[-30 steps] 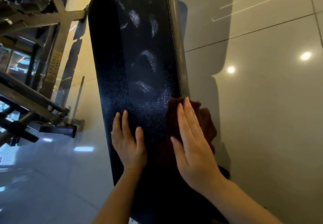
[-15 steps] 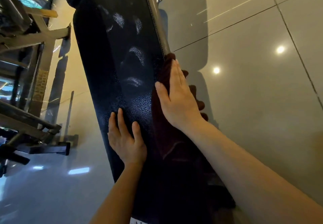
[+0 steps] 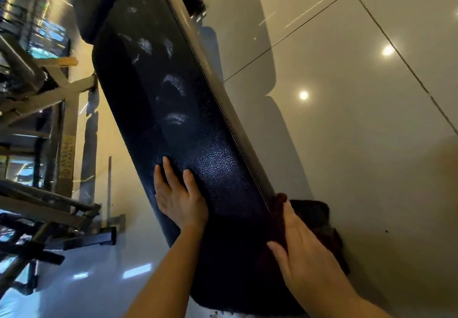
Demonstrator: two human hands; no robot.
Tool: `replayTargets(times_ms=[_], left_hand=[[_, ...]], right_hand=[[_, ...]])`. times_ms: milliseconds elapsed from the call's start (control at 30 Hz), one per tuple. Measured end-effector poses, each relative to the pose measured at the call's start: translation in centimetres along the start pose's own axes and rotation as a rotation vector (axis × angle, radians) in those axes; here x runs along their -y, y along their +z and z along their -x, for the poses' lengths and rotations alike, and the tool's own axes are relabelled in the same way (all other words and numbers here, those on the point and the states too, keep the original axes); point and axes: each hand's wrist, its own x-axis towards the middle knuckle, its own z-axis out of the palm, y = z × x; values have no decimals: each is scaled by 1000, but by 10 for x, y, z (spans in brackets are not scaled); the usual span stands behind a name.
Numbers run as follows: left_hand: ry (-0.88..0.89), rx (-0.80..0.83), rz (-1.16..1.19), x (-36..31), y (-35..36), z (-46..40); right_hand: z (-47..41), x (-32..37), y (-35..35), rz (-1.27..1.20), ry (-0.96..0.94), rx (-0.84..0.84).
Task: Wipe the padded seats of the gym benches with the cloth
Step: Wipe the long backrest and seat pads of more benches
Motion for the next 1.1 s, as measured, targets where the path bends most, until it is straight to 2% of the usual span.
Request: replayTargets(times_ms=[167,433,667,767,867,933,1000,1100], left_hand=[[-23,-9,20,-4,0,1],[-24,6,33,-3,-2,4],[-44,117,50,0,-8,3],[-18,261,102,3,-20,-1],[91,405,144,12,-42,15],[209,395,138,28,-56,43],[274,359,239,47,-62,76],[157,318,455,69,-67,120]], right_hand=[[-13,18,-9,-20,64,54],[-101,73,-15,-103,-8,-263],[-10,23,20,30,143,-264],[34,6,41,0,172,-308],[60,-8,55,-36,208,-374],[77,-14,64,-29,205,-408],[92,-16,73,-50,201,-434],[99,-16,81,-137,169,-541]])
